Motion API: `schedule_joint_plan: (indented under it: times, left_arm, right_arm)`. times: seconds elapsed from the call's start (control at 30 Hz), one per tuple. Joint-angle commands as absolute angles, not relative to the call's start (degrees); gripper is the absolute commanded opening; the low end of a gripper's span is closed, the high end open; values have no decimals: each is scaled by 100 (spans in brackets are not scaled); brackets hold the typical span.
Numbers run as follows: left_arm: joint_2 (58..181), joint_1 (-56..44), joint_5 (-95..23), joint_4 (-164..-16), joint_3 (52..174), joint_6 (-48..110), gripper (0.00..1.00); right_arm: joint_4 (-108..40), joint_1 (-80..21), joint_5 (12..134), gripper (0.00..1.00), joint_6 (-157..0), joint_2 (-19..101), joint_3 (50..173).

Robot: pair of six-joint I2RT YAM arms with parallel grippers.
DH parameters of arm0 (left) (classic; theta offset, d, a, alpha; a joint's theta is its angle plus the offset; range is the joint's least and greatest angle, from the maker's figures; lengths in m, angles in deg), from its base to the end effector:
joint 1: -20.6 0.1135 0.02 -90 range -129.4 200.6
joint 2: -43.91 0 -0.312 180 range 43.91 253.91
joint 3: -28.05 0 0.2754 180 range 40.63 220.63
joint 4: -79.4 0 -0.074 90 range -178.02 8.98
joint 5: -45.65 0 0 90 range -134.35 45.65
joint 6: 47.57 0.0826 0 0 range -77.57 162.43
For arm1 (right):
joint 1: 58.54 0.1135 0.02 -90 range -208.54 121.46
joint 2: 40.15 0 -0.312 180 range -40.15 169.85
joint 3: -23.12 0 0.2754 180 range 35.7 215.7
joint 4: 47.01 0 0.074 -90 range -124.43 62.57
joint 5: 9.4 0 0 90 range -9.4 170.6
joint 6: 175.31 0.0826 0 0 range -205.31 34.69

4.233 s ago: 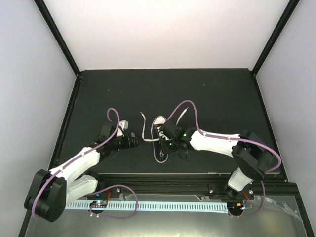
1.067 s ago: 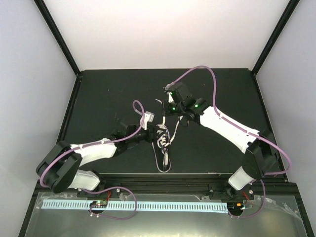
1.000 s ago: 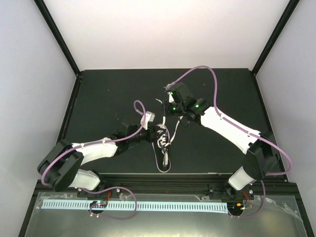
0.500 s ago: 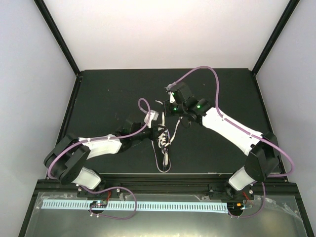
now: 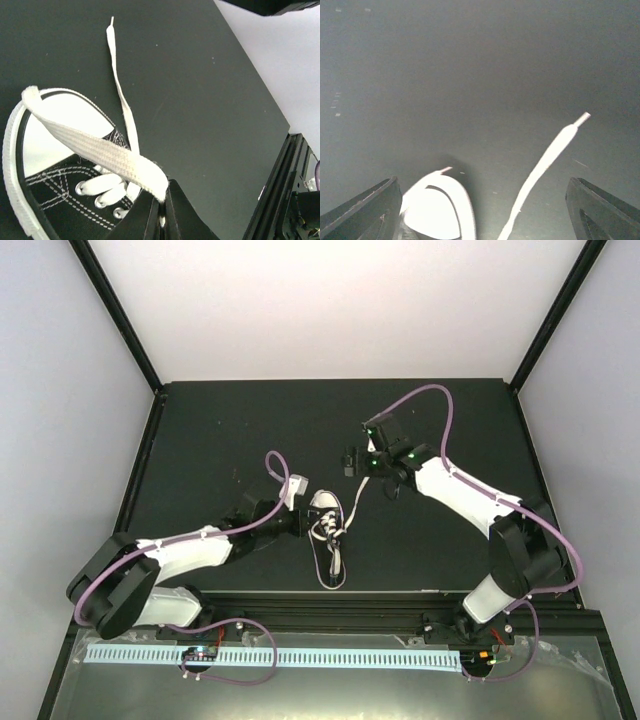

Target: Tie the shoes

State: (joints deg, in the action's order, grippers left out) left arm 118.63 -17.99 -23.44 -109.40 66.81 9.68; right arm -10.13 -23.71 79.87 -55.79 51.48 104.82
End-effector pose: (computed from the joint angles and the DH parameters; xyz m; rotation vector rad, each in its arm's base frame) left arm 0.2123 -0.2072 0.1837 0.3596 2.1836 -1.1130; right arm 0.3338 0.2335 0.2637 -0.1200 2.4549 0.5313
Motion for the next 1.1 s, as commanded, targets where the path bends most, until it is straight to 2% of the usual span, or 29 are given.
schedule_joint_plan:
  times: [0.0, 0.17, 0.9, 1.07]
  left_arm:
    - [11575, -1789, -2511, -10661, 6587, 856, 2]
    - [11420, -1789, -2576, -10536, 6557, 863, 2]
    - [11283, -1784, -2580, -10270, 6568, 993, 2]
    - [11282, -1788, -2574, -10255, 6560, 1023, 2]
  right_arm:
    - [-1280, -2686, 7672, 92, -5487, 5106, 10131]
    - [-1268, -2687, 7980, 90, -5458, 5445, 9900]
    - [-248, -2636, 8933, 69, -5631, 7528, 11194]
    - [21, -2558, 9264, 56, -5727, 7676, 11281]
